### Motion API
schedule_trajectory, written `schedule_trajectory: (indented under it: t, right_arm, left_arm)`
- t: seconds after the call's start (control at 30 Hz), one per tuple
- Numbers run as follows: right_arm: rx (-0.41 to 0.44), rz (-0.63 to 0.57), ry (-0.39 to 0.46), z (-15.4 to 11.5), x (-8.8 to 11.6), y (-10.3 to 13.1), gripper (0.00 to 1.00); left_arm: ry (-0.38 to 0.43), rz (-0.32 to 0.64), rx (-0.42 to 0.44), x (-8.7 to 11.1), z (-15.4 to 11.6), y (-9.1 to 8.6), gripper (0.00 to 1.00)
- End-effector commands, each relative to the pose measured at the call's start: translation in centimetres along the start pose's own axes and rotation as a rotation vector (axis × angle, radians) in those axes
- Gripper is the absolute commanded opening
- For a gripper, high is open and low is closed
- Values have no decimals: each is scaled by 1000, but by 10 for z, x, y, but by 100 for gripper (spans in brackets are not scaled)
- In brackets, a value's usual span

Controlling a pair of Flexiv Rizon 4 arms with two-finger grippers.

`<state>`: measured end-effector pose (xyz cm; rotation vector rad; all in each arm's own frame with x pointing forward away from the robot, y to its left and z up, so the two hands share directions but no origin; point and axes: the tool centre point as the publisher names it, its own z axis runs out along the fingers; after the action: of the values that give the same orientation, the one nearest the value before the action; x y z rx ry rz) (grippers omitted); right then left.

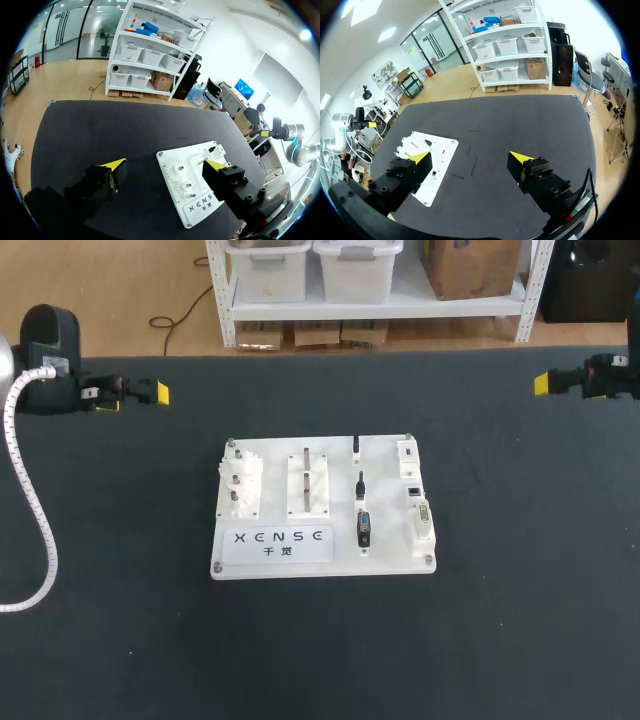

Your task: Insert the USB connector, Ethernet cable, and multi-pin plug into their matching sockets one by one.

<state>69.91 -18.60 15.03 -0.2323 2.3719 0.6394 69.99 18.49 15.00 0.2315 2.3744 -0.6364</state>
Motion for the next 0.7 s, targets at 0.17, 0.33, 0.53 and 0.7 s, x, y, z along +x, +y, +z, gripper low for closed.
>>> schedule_trajectory:
  t: [0.17,0.33,0.53,0.7]
  right_arm:
    - [0,-1,1,0,0,0,100]
    - [41,-105,33,16,-51,34,100]
    - [141,-104,75,46,-81,70,100]
    - [192,-122,131,83,-75,97,100]
  left_arm:
    - [0,0,0,0,0,0,100]
    - [0,0,0,0,0,0,100]
    - [0,0,0,0,0,0,100]
    - [0,0,0,0,0,0,100]
